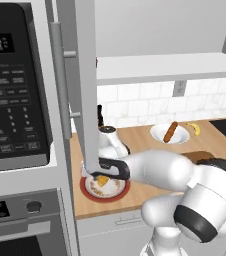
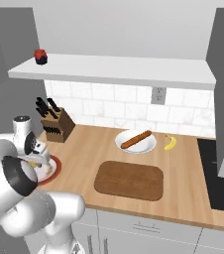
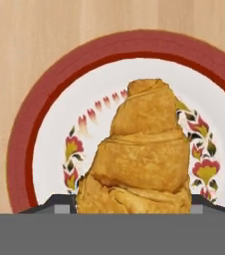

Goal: From the different types of pastries on the counter, select a croissant and place it on the cutting board. Then retrieve a jar of jam from the cabinet and place it alongside the croissant on the cutting board.

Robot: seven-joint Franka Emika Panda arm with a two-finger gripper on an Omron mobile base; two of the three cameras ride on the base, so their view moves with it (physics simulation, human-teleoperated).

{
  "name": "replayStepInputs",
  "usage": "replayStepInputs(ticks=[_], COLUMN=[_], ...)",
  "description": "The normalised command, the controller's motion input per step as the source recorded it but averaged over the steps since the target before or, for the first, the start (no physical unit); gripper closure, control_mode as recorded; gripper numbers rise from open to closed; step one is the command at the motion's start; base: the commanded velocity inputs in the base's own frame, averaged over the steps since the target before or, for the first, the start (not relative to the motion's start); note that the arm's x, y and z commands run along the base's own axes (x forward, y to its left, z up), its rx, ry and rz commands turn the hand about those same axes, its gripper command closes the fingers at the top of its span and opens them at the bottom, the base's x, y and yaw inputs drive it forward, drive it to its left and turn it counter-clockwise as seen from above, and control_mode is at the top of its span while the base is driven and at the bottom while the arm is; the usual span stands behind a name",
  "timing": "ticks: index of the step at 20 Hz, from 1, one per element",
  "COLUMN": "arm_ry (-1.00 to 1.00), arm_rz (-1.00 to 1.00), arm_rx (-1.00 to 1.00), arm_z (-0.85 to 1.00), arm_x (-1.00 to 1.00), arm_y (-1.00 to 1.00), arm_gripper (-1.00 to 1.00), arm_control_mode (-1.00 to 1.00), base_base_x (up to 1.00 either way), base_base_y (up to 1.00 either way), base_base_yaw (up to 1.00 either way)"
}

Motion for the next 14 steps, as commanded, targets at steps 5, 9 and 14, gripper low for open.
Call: replayStepInputs(ticks=[5, 9, 14], arm_ry=[-0.04, -0.02, -0.01], arm_rz=[0.06, 0.08, 0.04], arm_rx=[-0.03, -0.07, -0.01], arm_z=[0.56, 0.45, 0.48], arm_x=[-0.39, -0.36, -0.11], arm_y=[-0.35, -0.74, -0.87], arm_gripper=[1.0, 1.0, 1.0], arm_control_mode=[-1.0, -1.0, -1.0], base_base_x=[0.0, 0.0, 0.0], base_base_y=[0.0, 0.0, 0.0], base_base_yaw=[0.0, 0.0, 0.0])
